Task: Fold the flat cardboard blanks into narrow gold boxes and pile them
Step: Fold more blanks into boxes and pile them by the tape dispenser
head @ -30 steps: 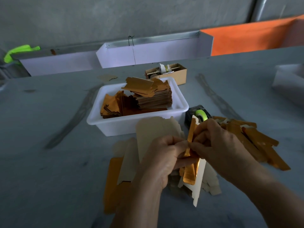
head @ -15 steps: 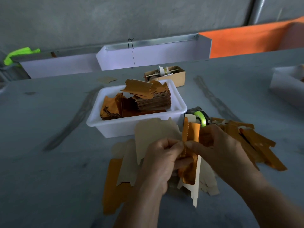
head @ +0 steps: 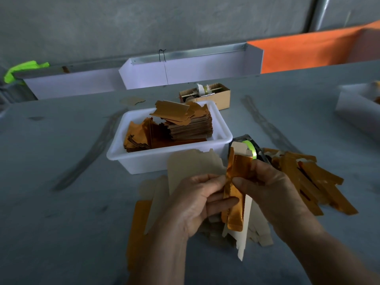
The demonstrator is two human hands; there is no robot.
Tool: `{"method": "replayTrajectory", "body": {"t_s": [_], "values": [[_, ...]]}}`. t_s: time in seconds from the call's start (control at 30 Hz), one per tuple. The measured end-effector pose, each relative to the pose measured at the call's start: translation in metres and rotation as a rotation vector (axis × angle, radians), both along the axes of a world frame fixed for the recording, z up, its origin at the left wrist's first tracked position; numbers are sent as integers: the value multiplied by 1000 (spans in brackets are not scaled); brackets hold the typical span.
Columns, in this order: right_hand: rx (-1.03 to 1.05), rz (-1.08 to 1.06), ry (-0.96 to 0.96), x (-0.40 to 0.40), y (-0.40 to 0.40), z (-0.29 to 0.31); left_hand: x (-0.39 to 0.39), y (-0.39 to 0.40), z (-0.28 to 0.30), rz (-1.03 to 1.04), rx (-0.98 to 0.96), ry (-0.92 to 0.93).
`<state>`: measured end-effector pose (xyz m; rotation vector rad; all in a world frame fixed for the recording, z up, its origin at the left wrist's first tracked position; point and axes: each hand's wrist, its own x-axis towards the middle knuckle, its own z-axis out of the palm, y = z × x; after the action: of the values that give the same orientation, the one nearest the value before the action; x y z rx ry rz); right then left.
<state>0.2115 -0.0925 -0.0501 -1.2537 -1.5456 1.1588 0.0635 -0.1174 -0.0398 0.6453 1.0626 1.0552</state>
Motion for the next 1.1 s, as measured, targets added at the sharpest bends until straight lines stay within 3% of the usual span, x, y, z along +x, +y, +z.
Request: {"method": "replayTrajectory", "body": {"t_s": [0.23,0.53,0.63,0.7,0.8,0.93,1.0,1.07,1.1], "values": [[97,59,-9,0,-2,-1,-6,5,7,-61,-65,-68],[171,89,-105,-3,-2,2,-10,2,6,-99,-11,-72],[65,71,93,4,-1,7,-8,1,5,-68,-34,-68],[20,-93,229,23,11,12,-5,1,3,-13,-41,-94],[38,-411,39,70,36,12,-4,1,1,47,-42,-157],[-53,-496,-593,109,50,-2,0,0,-1,50,-34,-146],[105,-526,-840,109,40,-3,2,1,-1,54,-23,-128],[433,-430,-827,90,13,-5,3,1,-2,74,-21,-144],[465,-346,-725,73,-8,-8,3,2,-1,88,-25,-157]]}}
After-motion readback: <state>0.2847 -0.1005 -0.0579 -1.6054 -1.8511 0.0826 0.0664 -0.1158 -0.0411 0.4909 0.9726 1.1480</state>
